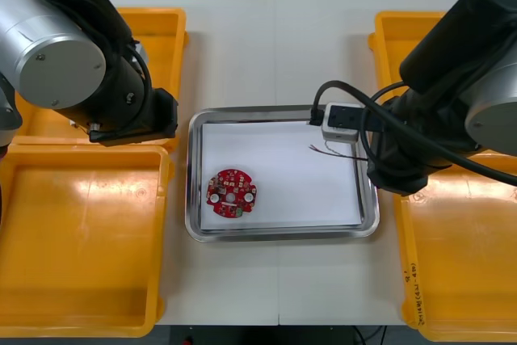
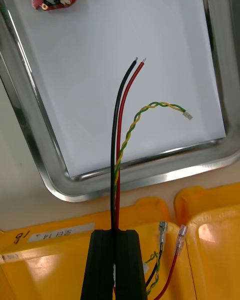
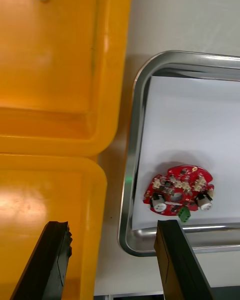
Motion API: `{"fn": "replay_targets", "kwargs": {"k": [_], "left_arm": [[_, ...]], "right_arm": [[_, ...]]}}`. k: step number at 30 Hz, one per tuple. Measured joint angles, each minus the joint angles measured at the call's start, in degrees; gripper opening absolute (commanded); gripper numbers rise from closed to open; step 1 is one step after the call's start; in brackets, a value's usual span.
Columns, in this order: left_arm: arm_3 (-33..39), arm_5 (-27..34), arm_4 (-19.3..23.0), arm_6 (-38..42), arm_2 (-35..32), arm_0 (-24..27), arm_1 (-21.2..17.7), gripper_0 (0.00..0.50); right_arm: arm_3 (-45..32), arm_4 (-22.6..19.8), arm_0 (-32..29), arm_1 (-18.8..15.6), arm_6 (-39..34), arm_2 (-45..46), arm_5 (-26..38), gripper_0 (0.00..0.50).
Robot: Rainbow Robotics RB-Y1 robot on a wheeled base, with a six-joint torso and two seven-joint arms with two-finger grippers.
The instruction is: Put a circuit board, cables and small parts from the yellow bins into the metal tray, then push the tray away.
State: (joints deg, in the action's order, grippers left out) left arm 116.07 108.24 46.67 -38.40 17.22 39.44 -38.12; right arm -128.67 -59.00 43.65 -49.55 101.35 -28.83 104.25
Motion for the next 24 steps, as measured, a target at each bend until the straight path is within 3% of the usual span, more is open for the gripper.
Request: {"fn": "replay_targets", "kwargs": {"k": [9,15,19,24], "left_arm": [[0.05,0.02,-0.01,-0.03,-2.89,-2.36,-3.65,0.500],[0.05,0.19,-0.02,-1.11,-5.54,-3.97,-5.14,0.500],[-0.45,0.25,0.01,-7.05,-7.67,-4.92,-5.86,0.500],[-3.47,0.25,0.35,-18.22,-10.39,-5.30,-6.13,0.500]], "right_arm": [[5.07,1.80,2.39,5.72,1.35,-5.47,-0.69,0.000],[6.83,4.97,2.44,7.15,3.17,-9.00,-4.56,0.000],[7.36,8.52,2.48,7.20,3.37,-12.79,-7.45,0.000],[9.89,9.54,2.57,7.21,4.81,-17.07,-10.21,0.000]]}}
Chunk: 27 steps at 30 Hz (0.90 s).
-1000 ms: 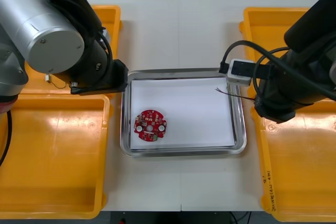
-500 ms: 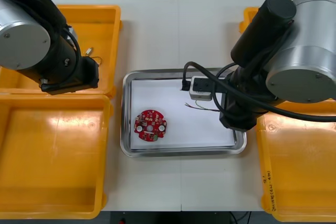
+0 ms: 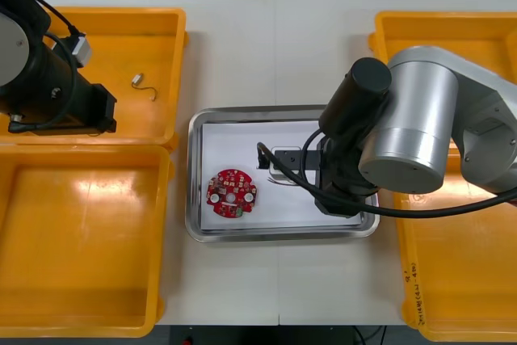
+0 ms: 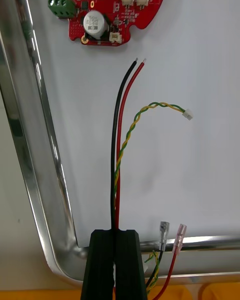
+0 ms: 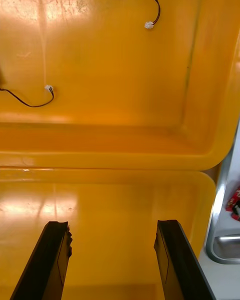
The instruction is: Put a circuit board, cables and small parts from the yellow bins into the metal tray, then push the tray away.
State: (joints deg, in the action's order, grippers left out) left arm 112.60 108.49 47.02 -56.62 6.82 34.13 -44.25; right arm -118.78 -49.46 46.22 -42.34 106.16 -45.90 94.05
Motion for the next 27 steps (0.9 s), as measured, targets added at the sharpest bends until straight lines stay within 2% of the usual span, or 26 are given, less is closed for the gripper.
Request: {"fn": "replay_targets", "kwargs": {"k": [3,10,14,19,27], "left_arm": [[-1.36,0.00,0.01,-2.50,-1.12,-0.01,-0.02,0.500],[-2.50,-0.03,-0.04,-2.47,-2.25,-0.01,-0.18,0.500],[-3.62,-0.63,-0.14,-2.47,-2.25,-0.01,-0.63,0.500],[-6.44,-1.97,-0.17,-2.48,-2.25,0.03,-1.39,0.500],[-14.15,-4.48,-0.23,-3.46,-2.25,1.37,-1.55,0.500]], "right_arm": [[1.82,0.03,0.01,0.12,2.28,-1.55,-0.56,0.000],[5.23,0.38,0.02,1.29,2.42,-3.34,-0.58,0.000],[6.55,3.07,0.02,2.34,2.63,-4.74,-1.91,0.000],[8.08,6.55,0.02,2.53,3.35,-8.08,-6.45,0.000],[10.25,8.89,-0.48,3.56,3.39,-9.28,-7.29,0.000]]}}
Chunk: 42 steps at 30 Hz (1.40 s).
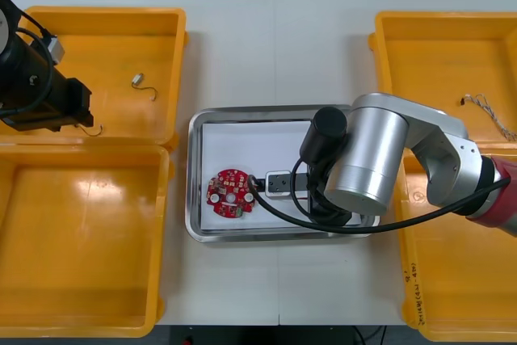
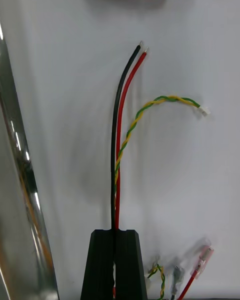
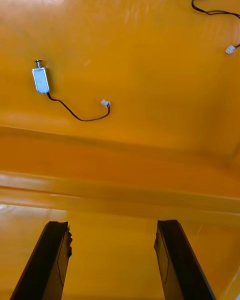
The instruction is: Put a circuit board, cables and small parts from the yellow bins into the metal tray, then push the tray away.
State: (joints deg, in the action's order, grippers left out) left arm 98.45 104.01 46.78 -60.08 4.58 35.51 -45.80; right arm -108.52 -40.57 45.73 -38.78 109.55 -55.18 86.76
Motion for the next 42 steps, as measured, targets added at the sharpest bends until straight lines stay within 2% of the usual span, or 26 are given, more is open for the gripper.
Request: {"fn": "replay_targets", "kwargs": {"k": [6,16,21,22,23,24,25,27,28,29,33,42], "left_arm": [[-5.44,-2.16,-0.19,-2.33,0.00,2.35,0.00,0.500],[-14.21,-5.61,-3.00,-14.08,0.00,7.01,0.00,0.500],[-17.76,-8.29,-3.52,-15.15,0.00,8.00,0.00,0.500],[-18.20,-8.87,-3.55,-15.18,0.00,8.01,0.00,0.500],[-18.56,-9.41,-3.61,-15.19,0.00,8.01,0.00,0.500],[-18.94,-9.95,-3.69,-15.19,0.00,8.01,0.00,0.500],[-19.32,-10.40,-3.76,-15.20,0.00,8.01,0.00,0.500],[-20.05,-11.18,-3.81,-15.21,0.00,8.01,0.00,0.500],[-20.42,-11.64,-3.82,-15.22,0.01,8.01,0.00,0.500],[-20.76,-12.19,-3.87,-15.22,0.03,8.01,0.00,0.500],[-22.77,-14.87,-3.96,-15.23,0.44,8.01,0.00,0.500],[-27.71,-19.75,-3.61,-15.41,4.52,8.02,0.00,0.500]], "right_arm": [[0.06,1.34,-1.62,0.38,0.00,0.00,-1.24,0.000],[1.40,2.73,-3.80,1.23,-0.02,0.00,-3.79,0.000],[1.52,3.27,-3.96,1.59,-0.04,0.00,-3.81,0.000],[1.52,3.56,-3.96,1.64,-0.04,0.00,-3.82,0.014],[1.52,3.95,-3.97,1.69,-0.04,0.00,-3.82,0.057],[1.52,4.52,-3.98,1.76,-0.04,0.00,-3.83,0.141],[1.52,5.06,-3.99,1.81,-0.04,0.00,-3.87,0.258],[1.53,5.95,-3.99,1.90,-0.04,0.00,-4.35,0.358],[1.53,6.37,-4.00,1.92,-0.04,0.00,-4.71,0.440],[1.53,6.78,-4.00,1.94,-0.04,0.00,-5.07,0.496],[1.53,7.86,-4.00,2.04,-0.05,0.00,-5.80,0.500],[1.53,7.05,-4.00,2.08,-0.05,0.59,-4.82,0.500]]}}
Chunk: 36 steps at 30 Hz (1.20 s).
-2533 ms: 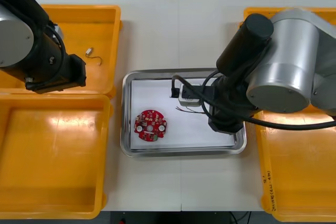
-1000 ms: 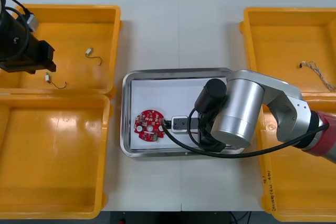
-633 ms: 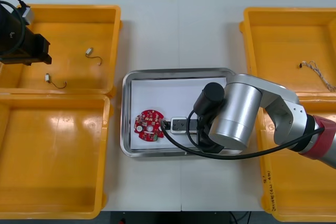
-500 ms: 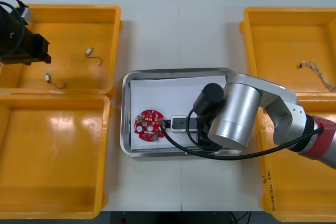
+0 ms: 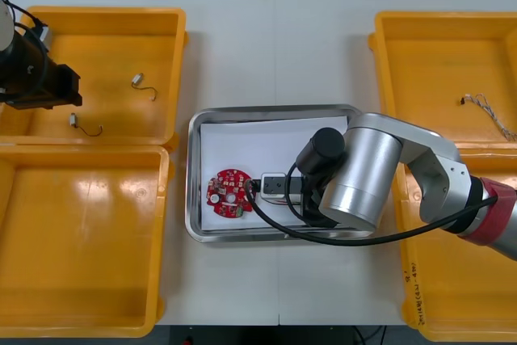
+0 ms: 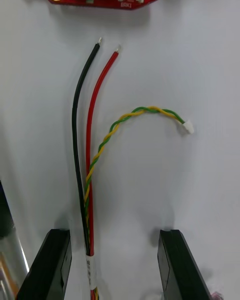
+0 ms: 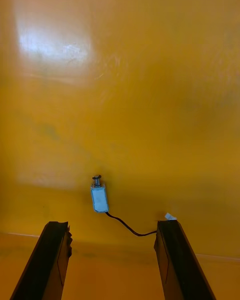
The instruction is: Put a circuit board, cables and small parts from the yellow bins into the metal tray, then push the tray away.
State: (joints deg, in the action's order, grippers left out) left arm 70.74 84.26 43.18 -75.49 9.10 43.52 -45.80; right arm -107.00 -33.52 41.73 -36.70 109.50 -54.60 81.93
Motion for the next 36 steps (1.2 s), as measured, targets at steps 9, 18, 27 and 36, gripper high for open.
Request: {"fn": "replay_targets", "kwargs": {"k": [9,18,27,36], "left_arm": [[-3.62,-1.85,0.71,-0.09,2.07,0.00,0.03,0.500],[-4.96,-5.38,0.45,-0.10,2.07,-0.01,0.17,0.500],[-5.31,-7.37,-1.01,-0.11,2.07,-0.06,1.50,0.500],[-5.37,-10.01,-1.11,-0.12,2.07,-1.50,1.87,0.500]], "right_arm": [[-2.09,-5.52,-0.04,0.65,0.00,7.39,9.63,0.500],[-6.90,-6.87,-0.08,2.68,0.00,17.31,20.79,0.500],[-10.67,-8.93,-0.21,5.83,-0.40,33.14,27.79,0.500],[-11.02,-11.20,-0.24,5.40,-5.17,45.34,27.84,0.500]]}}
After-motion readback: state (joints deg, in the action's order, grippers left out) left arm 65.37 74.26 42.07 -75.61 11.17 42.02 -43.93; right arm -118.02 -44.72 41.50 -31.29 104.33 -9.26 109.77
